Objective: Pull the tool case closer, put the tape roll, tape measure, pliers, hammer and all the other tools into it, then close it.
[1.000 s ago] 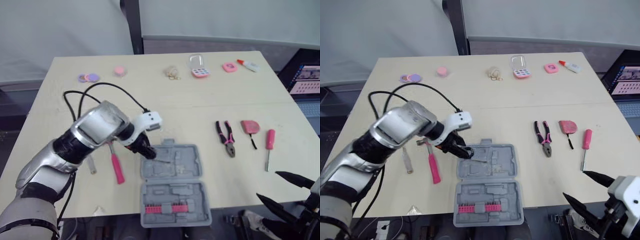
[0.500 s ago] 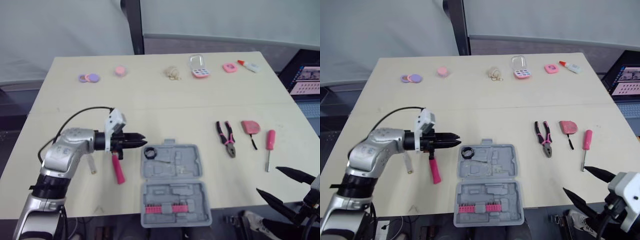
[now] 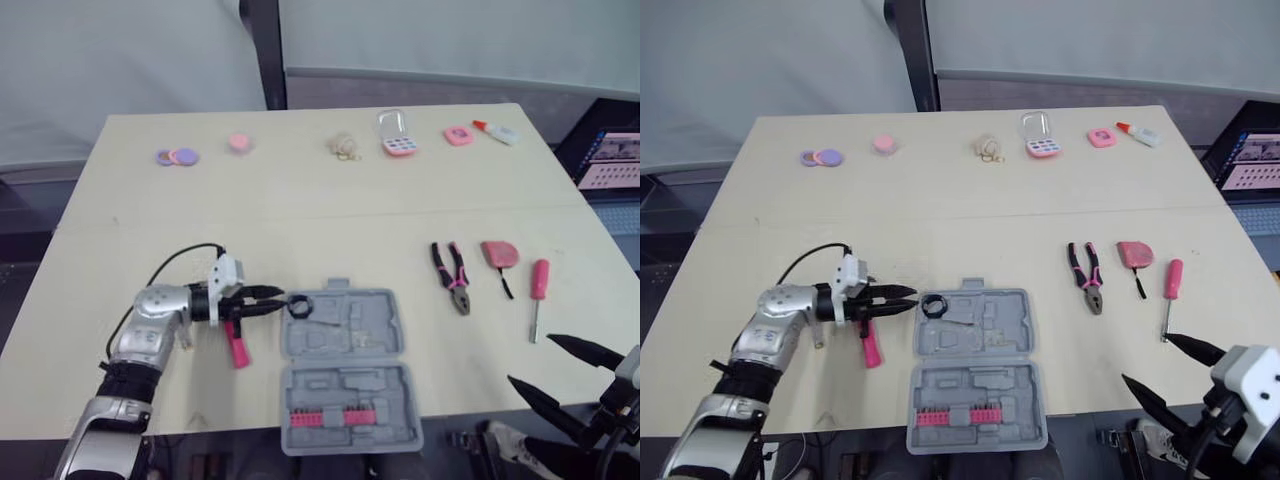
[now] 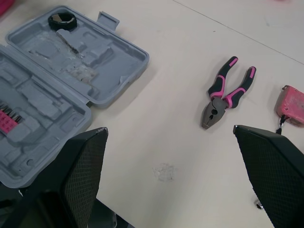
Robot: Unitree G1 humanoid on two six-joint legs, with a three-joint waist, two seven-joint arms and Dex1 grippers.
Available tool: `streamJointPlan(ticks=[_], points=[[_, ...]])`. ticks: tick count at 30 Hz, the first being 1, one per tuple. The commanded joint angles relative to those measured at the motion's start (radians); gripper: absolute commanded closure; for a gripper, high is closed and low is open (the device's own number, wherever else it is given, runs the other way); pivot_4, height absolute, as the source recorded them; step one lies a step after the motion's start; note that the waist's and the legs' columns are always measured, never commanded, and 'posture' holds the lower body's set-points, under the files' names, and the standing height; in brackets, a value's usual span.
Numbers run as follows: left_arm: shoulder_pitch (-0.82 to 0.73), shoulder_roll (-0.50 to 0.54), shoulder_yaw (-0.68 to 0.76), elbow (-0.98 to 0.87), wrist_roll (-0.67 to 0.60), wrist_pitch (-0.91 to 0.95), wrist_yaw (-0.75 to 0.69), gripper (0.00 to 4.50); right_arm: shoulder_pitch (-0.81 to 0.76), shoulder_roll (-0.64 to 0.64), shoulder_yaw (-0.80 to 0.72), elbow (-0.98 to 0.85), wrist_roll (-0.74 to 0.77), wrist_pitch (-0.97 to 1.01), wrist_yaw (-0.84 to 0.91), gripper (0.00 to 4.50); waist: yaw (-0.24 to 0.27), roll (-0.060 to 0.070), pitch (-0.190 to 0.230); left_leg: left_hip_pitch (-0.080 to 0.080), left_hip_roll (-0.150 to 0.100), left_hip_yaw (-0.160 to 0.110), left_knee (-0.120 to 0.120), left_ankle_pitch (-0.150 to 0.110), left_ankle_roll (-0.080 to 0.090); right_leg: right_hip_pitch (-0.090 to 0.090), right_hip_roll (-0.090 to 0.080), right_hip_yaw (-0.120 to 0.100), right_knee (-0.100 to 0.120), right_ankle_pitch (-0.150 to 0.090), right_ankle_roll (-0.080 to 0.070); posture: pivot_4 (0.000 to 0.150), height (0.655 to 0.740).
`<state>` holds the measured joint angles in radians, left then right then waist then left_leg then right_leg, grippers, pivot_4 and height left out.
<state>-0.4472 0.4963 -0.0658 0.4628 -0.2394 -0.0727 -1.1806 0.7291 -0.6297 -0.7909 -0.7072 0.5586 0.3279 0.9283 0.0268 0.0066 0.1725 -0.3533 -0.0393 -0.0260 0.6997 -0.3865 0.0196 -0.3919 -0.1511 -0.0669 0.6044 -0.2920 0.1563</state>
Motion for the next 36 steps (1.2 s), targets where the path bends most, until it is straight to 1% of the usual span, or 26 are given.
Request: streamJointPlan(ticks=[1,4,9,27,36], points=[[-0.039,-0.027,-0.008,0.039,0.026,-0.074,0.015,3.35,0.002,0.009,-0.008,-0.016,-0.002,-0.016,-0.016,0.00,0.001,0.000,0.000,0.000,0.000,0.000,0.000,0.000,0.000,0.000,0.000,0.000,0.000,0.000,0.000,0.150,0.7400],[-0.053,-0.057,-0.012,0.055,0.025,-0.078,0.018,3.35,0.004,0.014,-0.007,-0.019,-0.004,-0.016,-0.017,0.00,0.000,0.000,0.000,0.000,0.000,0.001,0.000,0.000,0.000,0.000,0.000,0.000,0.001,0.000,0.000,0.150,0.7400],[-0.052,-0.076,-0.033,0.068,0.040,-0.094,0.011,3.35,0.011,0.022,-0.011,-0.022,-0.005,-0.019,-0.014,0.00,-0.002,0.000,0.000,0.001,0.001,0.003,0.000,0.000,0.000,-0.001,0.000,0.000,0.000,0.000,0.000,0.150,0.7400],[-0.087,-0.096,-0.077,0.229,0.155,-0.201,0.076,3.35,0.021,0.046,-0.002,-0.014,0.009,-0.038,-0.006,0.00,0.000,-0.001,-0.001,0.001,0.001,0.005,0.000,0.000,0.001,-0.001,0.000,0.000,0.000,0.000,0.000,0.150,0.7400],[-0.061,-0.090,-0.100,0.223,0.195,-0.227,0.096,3.35,0.025,0.049,0.003,-0.015,0.003,-0.042,-0.009,0.00,-0.001,0.000,-0.008,0.002,0.001,0.006,0.000,-0.001,0.001,0.000,0.000,0.000,0.000,0.000,0.000,0.150,0.7400]])
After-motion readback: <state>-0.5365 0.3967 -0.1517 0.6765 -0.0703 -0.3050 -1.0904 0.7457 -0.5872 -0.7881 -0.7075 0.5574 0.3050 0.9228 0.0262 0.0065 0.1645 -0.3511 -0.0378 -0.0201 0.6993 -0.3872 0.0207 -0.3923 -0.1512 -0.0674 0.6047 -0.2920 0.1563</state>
